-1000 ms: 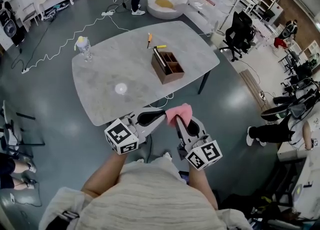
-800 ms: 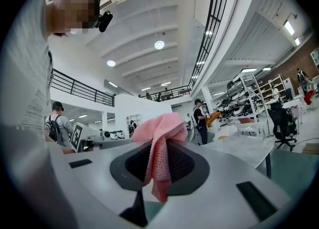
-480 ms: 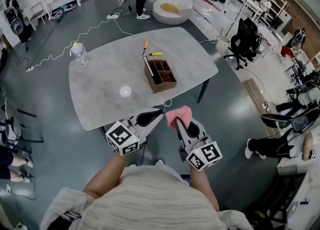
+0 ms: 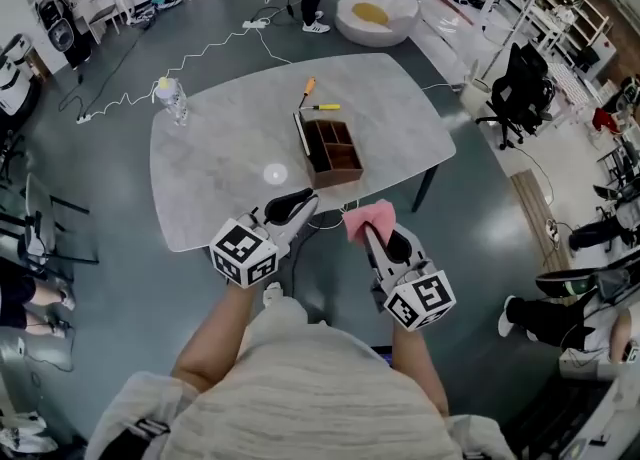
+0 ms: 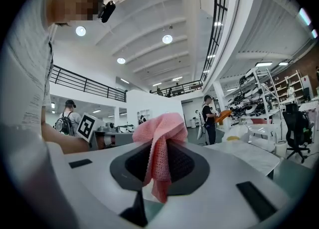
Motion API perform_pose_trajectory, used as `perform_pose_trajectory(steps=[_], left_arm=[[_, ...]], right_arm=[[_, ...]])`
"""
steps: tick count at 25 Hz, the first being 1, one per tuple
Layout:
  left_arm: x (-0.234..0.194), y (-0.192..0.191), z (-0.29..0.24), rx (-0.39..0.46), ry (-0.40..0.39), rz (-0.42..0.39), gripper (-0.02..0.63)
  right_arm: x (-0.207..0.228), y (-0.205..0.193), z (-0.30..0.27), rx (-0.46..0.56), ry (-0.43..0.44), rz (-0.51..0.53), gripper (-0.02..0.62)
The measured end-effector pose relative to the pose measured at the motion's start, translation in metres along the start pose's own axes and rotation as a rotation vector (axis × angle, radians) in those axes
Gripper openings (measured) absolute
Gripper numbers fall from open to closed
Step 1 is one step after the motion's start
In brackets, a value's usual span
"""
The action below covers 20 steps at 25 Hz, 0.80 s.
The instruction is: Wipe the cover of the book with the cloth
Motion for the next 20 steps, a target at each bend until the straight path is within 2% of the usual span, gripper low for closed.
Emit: perform_pose_trajectory(steps=[3, 5, 10, 16, 20], left_arm=[[-0.033, -0.012, -0.011, -0.059, 0.063, 0.008, 0.069], [-0.056, -0.024, -0.021, -0.104, 0.089, 0.025, 0.121], [-0.112, -0.055, -0.05, -0.192, 0.096, 0.076, 0.206], [-0.157, -0.101, -0.083, -0.3, 0.015, 0.111, 0.276], [-0.178, -0.126, -0.101, -0.36, -0.048, 0.144, 0.287]], right_arm=[[0.016, 0.004, -0.015, 0.004, -0.003, -0.004, 0.053], [0.028, 0.006, -0.03, 0.007, -0.011, 0.0, 0.052], [0.055, 0.01, -0.088, -0.009, -0.032, 0.029, 0.054], [0.083, 0.006, -0.16, -0.034, -0.069, 0.046, 0.054], [0.101, 0.0, -0.2, -0.05, -0.115, 0.032, 0.054]])
Point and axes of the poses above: the fingertips, and each gripper's own axes: z backward along the fingers, x to its right, y out of its top, the point moved 1 cm from there along z, backward along the fingers, and after that the axes turned 14 degrees about -z, right-handed, at the moved point
